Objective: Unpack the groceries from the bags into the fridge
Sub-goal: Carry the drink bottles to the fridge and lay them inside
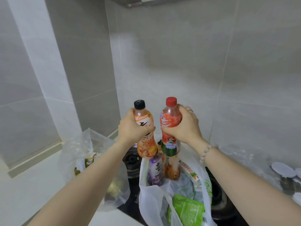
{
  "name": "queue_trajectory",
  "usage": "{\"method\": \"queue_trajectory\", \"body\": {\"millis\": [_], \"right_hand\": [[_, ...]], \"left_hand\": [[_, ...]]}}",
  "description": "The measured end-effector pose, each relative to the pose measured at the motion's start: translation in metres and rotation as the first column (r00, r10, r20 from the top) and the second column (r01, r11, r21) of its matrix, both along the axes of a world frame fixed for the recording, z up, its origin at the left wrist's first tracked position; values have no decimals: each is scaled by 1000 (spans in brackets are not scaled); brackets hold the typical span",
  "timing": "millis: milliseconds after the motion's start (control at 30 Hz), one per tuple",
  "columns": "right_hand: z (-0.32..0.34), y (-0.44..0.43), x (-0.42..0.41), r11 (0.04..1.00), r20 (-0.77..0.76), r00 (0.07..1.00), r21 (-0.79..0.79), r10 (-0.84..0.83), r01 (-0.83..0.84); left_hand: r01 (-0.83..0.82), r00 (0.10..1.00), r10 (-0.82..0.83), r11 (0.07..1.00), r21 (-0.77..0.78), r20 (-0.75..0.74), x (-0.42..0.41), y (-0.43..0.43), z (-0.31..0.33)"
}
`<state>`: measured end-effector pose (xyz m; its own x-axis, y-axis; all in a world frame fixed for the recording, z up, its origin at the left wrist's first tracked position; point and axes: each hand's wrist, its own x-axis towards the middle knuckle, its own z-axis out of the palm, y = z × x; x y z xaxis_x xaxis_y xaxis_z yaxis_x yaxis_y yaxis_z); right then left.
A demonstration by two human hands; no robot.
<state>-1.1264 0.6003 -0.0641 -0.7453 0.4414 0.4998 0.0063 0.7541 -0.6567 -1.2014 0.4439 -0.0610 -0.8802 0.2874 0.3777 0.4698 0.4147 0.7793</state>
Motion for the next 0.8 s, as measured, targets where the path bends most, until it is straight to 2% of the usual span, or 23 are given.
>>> {"method": "queue_trajectory", "body": {"millis": [200,467,633,800], "right_hand": [[21,-31,-24,996,-22,996,41,82,-81],[39,-99,-58,960,-69,959,75,277,-271],[37,-134,-71,888,-25,893,113,450,-445],[36,-184,-72,799,-44,800,103,598,-592]], "left_hand": [[-66,992,58,996,-68,-110,-16,-45,25],[-258,947,248,966,-26,-206,-26,-106,33],[-397,904,382,916,-48,-192,-2,-139,20],[-573,809,551,817,-65,-206,39,-183,16]]}}
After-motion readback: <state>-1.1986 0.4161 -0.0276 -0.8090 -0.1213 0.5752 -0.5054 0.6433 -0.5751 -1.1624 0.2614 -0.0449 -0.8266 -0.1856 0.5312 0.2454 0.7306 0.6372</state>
